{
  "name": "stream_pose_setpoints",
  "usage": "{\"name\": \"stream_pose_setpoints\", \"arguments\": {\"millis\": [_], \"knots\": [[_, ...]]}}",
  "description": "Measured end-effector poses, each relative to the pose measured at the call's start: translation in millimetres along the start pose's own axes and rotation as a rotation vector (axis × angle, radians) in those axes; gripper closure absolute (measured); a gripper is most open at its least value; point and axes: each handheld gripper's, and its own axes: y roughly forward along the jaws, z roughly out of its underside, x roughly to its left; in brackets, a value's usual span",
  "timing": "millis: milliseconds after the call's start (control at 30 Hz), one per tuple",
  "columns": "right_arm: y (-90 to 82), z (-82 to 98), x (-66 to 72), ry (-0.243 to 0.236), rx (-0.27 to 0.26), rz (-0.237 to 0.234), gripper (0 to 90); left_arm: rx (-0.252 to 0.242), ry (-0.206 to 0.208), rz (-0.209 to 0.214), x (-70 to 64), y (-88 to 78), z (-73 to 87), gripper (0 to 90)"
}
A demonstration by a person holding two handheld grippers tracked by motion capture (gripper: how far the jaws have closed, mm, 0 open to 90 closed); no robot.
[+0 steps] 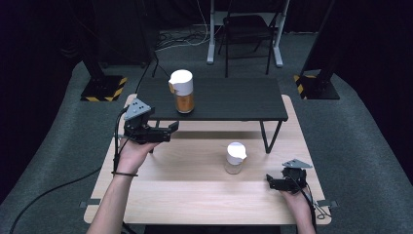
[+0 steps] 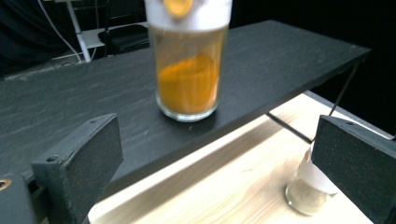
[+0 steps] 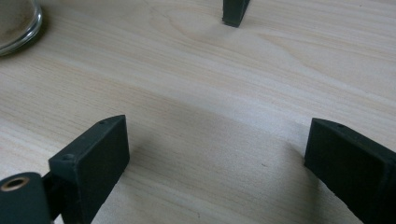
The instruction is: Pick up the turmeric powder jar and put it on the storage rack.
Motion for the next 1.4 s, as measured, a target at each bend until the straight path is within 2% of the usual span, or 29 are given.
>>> {"name": "stream_pose_setpoints", "arguments": {"millis": [167, 433, 567, 733, 933, 1233, 1400], "knots": [[0.0, 0.0, 0.0, 0.0, 0.0, 0.0, 5.8, 0.005, -0.024, 0.0, 4.6, -3.4, 16.6, 1.5], [0.0, 0.1, 0.1, 0.0, 0.0, 0.0, 5.8, -0.001, -0.031, -0.027, 7.4, -12.2, 43.7, 1.9], [0.0, 0.1, 0.1, 0.001, 0.0, 0.001, 5.8, -0.005, -0.053, -0.035, 10.2, -16.6, 56.6, 1.9], [0.0, 0.0, 0.2, 0.001, 0.0, 0.001, 5.8, -0.004, -0.058, -0.051, 11.3, -19.1, 74.3, 1.9], [0.0, 0.1, 0.3, 0.002, 0.0, 0.002, 5.8, 0.024, -0.064, -0.062, 11.5, -15.2, 92.8, 2.1], [0.0, 0.1, 0.5, 0.005, -0.001, 0.004, 5.9, 0.063, -0.038, -0.078, 10.1, -13.3, 109.9, 2.3], [0.0, 0.0, 0.5, 0.004, 0.0, 0.004, 5.9, 0.072, -0.05, -0.079, 11.1, -12.8, 120.4, 2.3]]}}
